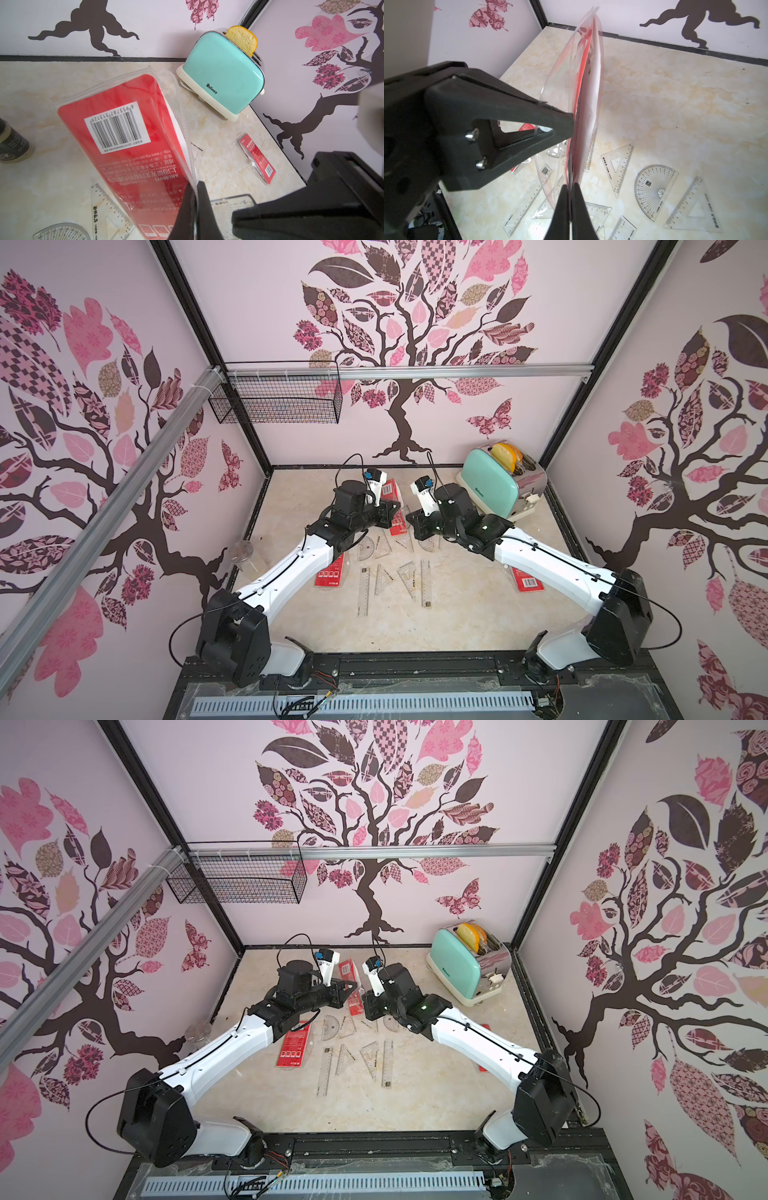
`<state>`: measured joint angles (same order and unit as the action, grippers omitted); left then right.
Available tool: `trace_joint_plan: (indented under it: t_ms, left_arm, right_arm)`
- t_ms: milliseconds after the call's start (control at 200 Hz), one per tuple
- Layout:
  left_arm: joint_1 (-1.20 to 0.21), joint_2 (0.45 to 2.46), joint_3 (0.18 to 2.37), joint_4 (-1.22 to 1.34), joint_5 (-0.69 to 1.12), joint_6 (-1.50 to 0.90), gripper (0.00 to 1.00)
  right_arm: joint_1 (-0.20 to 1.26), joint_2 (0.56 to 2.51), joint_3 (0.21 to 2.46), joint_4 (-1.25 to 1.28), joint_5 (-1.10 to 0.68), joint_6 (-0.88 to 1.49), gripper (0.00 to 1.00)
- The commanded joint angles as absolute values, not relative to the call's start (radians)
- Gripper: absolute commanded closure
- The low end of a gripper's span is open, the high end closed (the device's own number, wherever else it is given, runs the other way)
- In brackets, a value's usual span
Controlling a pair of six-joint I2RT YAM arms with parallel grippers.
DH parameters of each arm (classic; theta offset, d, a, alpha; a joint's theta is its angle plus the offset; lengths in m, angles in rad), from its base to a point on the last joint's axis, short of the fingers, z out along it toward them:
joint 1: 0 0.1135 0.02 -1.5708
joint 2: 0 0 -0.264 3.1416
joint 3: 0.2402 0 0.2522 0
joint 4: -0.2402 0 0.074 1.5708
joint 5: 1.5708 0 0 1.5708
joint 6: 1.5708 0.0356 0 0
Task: Open the ruler set and take out the ruler
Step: Take out the ruler from the ruler set bag.
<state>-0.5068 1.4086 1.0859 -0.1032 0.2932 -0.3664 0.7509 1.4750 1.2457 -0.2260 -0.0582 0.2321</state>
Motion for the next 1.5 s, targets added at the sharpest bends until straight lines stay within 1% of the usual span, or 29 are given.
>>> trace_joint_plan:
  t_ms: [0,240,455,655,770,835,940,1060,1215,1401,1496]
  left_arm:
    - [-0.52,1.433,1.124,-0.103,0.269,-0.34,1.0]
    - [-0.546,1.485,1.141,-0.11,0.289,-0.324,1.0]
    - [-0.546,1.509,1.136,-0.137,0.209,-0.289,1.0]
    - [-0.547,1.526,1.125,-0.138,0.178,-0.275,1.0]
    - [-0.547,1.531,1.124,-0.137,0.179,-0.272,1.0]
    - [-0.547,1.529,1.121,-0.132,0.189,-0.272,1.0]
    - [-0.546,1.52,1.117,-0.132,0.206,-0.269,1.0]
    - [-0.546,1.498,1.106,-0.133,0.225,-0.264,1.0]
    - [-0.547,1.466,1.095,-0.139,0.233,-0.254,1.0]
    - [-0.547,1.448,1.091,-0.154,0.23,-0.239,1.0]
    - [-0.548,1.451,1.092,-0.155,0.245,-0.238,1.0]
  right_arm:
    - [0.766,1.402,1.289,-0.232,-0.02,0.215,1.0]
    - [0.767,1.347,1.276,-0.25,0.029,0.188,1.0]
    - [0.742,1.289,1.302,-0.373,0.047,0.133,1.0]
    - [0.636,1.189,1.292,-0.466,-0.027,0.114,1.0]
    - [0.529,1.179,1.291,-0.55,-0.079,0.086,1.0]
    - [0.445,1.181,1.27,-0.561,-0.145,0.081,1.0]
    - [0.298,1.224,1.233,-0.576,-0.289,0.061,1.0]
    - [0.207,1.333,1.216,-0.614,-0.401,0.012,1.0]
    - [0.196,1.467,1.23,-0.652,-0.52,-0.031,1.0]
    - [0.2,1.519,1.159,-0.634,-0.568,-0.036,1.0]
    - [0.225,1.521,1.101,-0.63,-0.55,-0.038,1.0]
